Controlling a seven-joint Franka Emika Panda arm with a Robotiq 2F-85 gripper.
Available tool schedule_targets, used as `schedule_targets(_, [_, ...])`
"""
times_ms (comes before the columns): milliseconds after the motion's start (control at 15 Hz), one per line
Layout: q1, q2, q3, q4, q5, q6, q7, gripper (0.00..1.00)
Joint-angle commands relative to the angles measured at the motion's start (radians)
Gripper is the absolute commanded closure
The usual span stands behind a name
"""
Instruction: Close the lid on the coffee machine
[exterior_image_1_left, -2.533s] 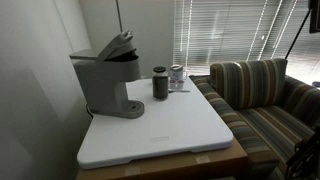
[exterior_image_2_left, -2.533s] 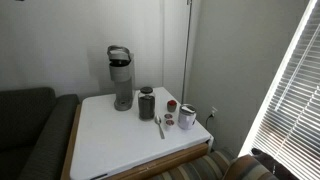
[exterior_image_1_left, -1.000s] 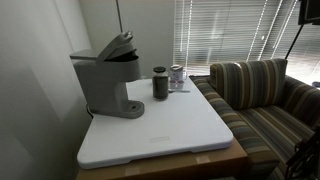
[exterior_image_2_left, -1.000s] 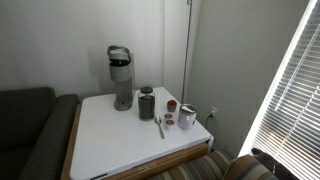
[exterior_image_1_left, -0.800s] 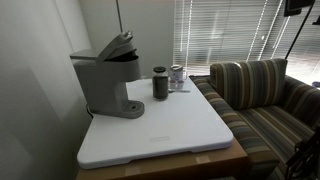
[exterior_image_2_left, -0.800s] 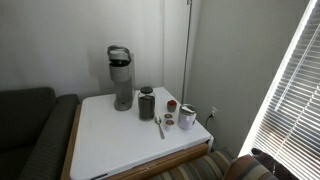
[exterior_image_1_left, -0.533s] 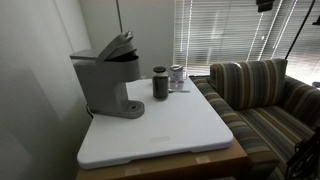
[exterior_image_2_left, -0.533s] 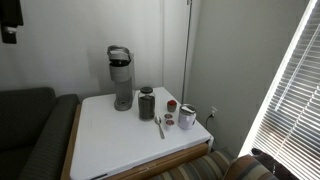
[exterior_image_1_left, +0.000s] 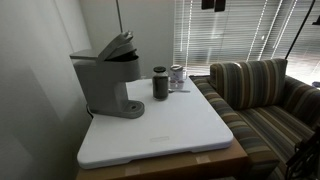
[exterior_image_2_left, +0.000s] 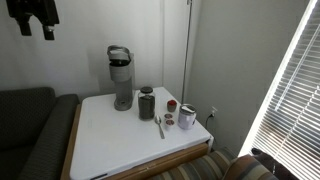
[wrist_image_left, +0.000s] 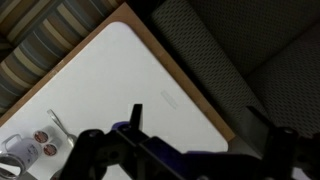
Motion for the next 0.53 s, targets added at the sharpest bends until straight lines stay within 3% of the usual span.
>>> schedule_targets(0, [-0.009, 0.002, 0.009, 0.004, 0.0, -0.002, 0.0, 0.0])
schedule_targets(133, [-0.016, -0.004, 0.003, -0.012, 0.016, 0.109, 0.02, 0.0])
schedule_targets(467, [-0.019, 0.065, 0.009, 0.049, -0.066, 0.346, 0.076, 0.0])
